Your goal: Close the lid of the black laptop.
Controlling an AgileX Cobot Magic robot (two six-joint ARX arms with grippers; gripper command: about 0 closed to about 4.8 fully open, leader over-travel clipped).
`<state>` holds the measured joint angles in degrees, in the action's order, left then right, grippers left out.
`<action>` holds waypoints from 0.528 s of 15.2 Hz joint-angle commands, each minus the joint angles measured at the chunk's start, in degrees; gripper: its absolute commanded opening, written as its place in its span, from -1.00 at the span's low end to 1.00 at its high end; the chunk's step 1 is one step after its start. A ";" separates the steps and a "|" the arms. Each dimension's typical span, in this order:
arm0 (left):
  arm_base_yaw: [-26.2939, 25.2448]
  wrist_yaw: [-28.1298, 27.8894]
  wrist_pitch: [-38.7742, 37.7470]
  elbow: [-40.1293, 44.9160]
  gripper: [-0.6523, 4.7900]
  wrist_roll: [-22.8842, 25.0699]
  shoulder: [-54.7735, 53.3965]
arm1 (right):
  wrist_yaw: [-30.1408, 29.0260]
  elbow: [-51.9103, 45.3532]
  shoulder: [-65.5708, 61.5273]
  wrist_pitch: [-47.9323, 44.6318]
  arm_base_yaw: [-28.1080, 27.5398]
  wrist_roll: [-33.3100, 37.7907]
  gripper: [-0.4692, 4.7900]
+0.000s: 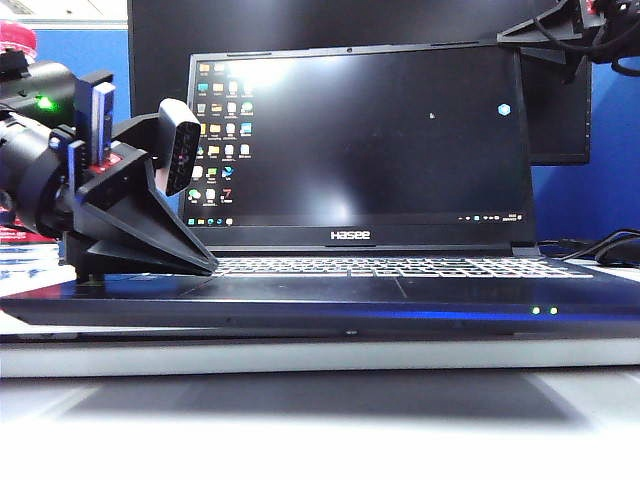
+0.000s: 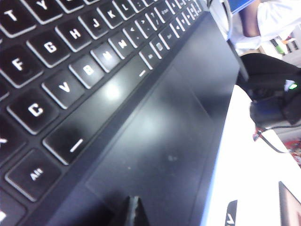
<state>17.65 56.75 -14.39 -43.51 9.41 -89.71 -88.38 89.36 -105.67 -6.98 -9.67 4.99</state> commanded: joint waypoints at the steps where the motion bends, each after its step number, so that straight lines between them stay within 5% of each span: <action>1: 0.09 -4.24 2.16 1.14 -0.78 0.37 -2.54 | -1.38 0.15 1.05 0.55 0.98 0.77 -0.76; 8: 0.09 -5.79 3.41 1.14 -0.78 -0.94 -2.54 | -1.77 0.15 2.12 5.38 1.95 0.98 -0.76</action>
<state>17.63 55.27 -12.84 -43.44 8.25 -89.78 -87.83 89.32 -104.77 -3.62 -9.08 4.47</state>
